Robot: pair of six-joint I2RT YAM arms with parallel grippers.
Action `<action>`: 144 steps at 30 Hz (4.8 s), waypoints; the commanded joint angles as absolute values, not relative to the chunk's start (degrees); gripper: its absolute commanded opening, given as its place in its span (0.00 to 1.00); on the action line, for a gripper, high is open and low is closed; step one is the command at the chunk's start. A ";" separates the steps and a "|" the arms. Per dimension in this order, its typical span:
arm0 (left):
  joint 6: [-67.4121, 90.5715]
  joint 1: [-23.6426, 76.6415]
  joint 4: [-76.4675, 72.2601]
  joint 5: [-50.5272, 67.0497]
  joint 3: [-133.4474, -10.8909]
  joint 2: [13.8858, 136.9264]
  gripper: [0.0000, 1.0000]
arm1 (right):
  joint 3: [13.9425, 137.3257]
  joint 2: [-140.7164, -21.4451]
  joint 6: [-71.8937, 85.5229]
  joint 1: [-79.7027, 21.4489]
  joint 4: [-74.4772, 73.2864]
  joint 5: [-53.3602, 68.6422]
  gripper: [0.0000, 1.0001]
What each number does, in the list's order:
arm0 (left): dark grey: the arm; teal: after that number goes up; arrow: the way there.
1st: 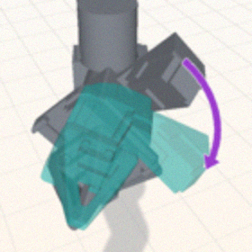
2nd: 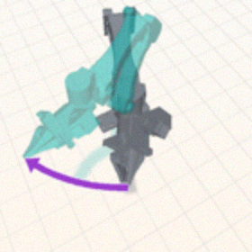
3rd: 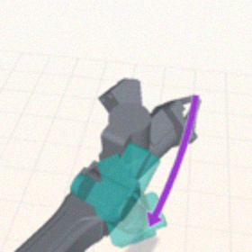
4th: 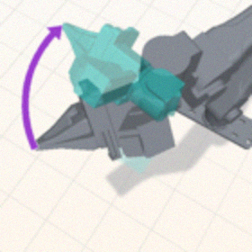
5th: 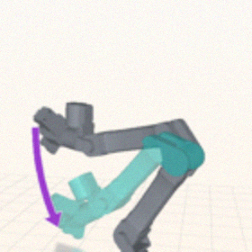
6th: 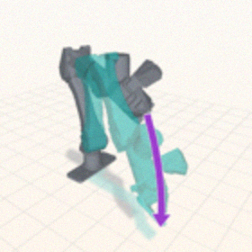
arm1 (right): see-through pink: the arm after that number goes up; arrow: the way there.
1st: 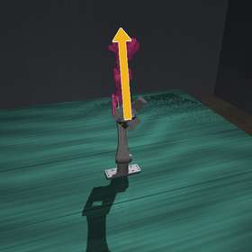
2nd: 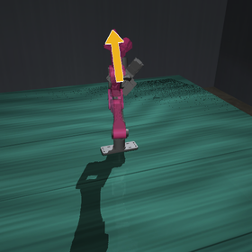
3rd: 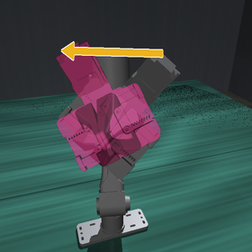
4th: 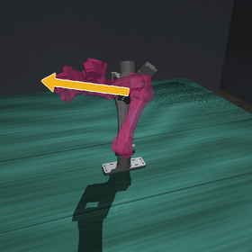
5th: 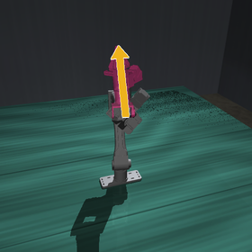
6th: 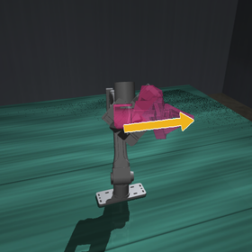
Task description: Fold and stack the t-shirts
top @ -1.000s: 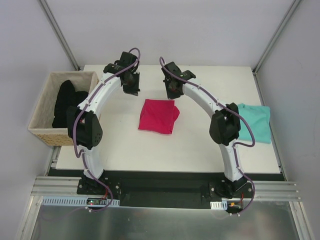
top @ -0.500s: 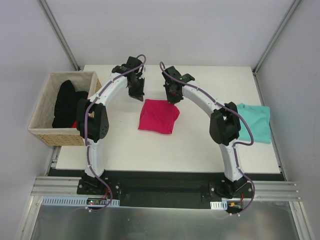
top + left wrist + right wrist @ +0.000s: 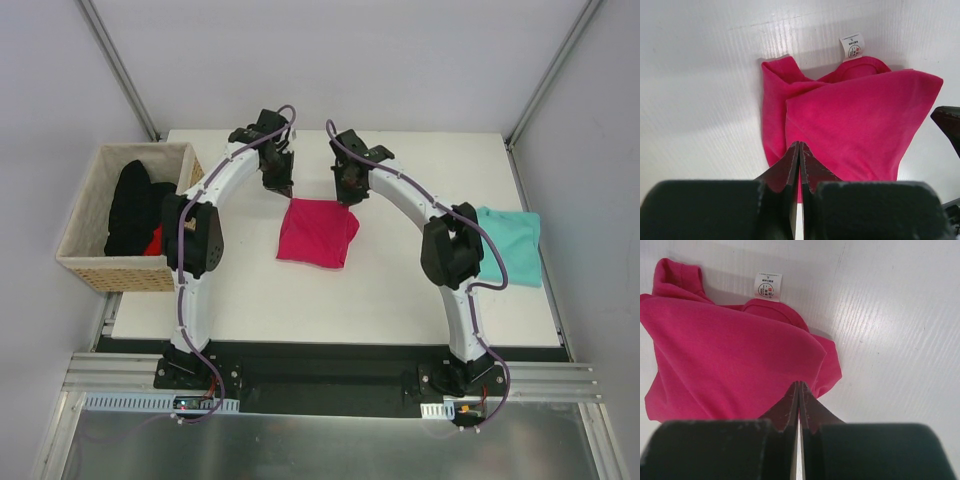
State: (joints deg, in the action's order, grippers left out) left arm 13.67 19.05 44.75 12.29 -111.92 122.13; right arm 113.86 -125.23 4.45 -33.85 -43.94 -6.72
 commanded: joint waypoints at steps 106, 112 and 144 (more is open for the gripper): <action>20.30 22.94 39.11 7.91 -76.82 100.72 0.20 | 119.62 -126.30 3.87 -29.71 -45.26 -5.45 0.38; 20.30 22.94 38.76 8.09 -76.99 100.72 0.19 | 119.71 -126.04 3.87 -29.71 -45.18 -5.62 0.38; 19.34 22.85 37.18 9.49 -77.43 104.41 0.19 | 119.27 -126.30 4.39 -29.62 -45.09 -5.54 0.38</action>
